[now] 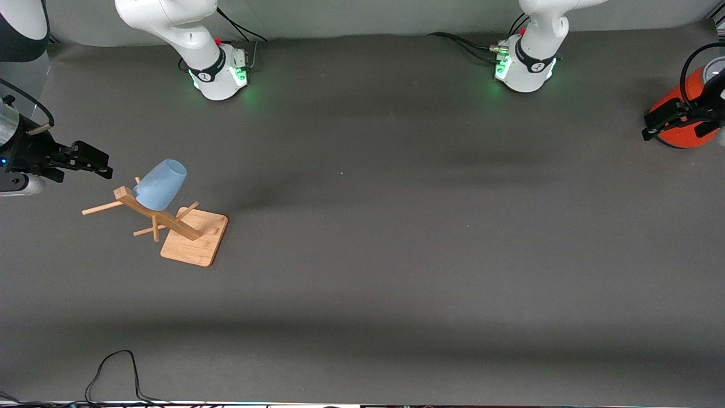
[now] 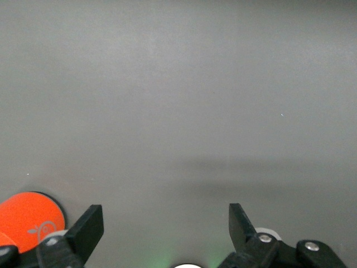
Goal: Rotate and upright cup with both arms
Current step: 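Move the right gripper toward the blue cup on the wooden stand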
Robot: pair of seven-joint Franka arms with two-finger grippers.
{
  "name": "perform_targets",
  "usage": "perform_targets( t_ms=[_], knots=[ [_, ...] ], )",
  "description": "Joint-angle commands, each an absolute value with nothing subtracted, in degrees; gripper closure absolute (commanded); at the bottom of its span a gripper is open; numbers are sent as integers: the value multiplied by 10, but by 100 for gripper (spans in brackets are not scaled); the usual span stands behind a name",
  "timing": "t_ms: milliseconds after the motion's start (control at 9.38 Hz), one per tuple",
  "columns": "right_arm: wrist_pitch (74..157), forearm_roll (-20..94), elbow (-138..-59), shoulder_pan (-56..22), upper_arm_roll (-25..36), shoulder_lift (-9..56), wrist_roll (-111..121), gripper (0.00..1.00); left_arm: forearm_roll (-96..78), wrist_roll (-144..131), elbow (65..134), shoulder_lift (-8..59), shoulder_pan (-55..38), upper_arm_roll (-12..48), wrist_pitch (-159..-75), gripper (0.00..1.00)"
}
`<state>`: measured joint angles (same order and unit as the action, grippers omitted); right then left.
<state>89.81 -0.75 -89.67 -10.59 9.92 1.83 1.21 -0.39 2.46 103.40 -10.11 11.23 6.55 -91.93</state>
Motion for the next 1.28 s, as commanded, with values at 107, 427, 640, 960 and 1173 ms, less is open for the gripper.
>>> perform_targets(
  t_ms=[107,427,640,960,1173],
  knots=[
    [861,11,-879,-106,100,25,8,0,-7,36,1061,-120,117,68,-939,0],
    [773,72,-879,-108,98,18,-44,0,-8,36,1063,-120,118,67,-939,0],
    [749,128,-882,-112,95,19,-190,0,-8,36,1068,-123,118,67,-937,0],
    [749,172,-907,-103,109,62,-299,0,-8,36,1069,-123,117,67,-936,0],
    [763,172,-943,-103,119,70,-300,0,-8,36,1069,-123,117,67,-937,0]
  ],
)
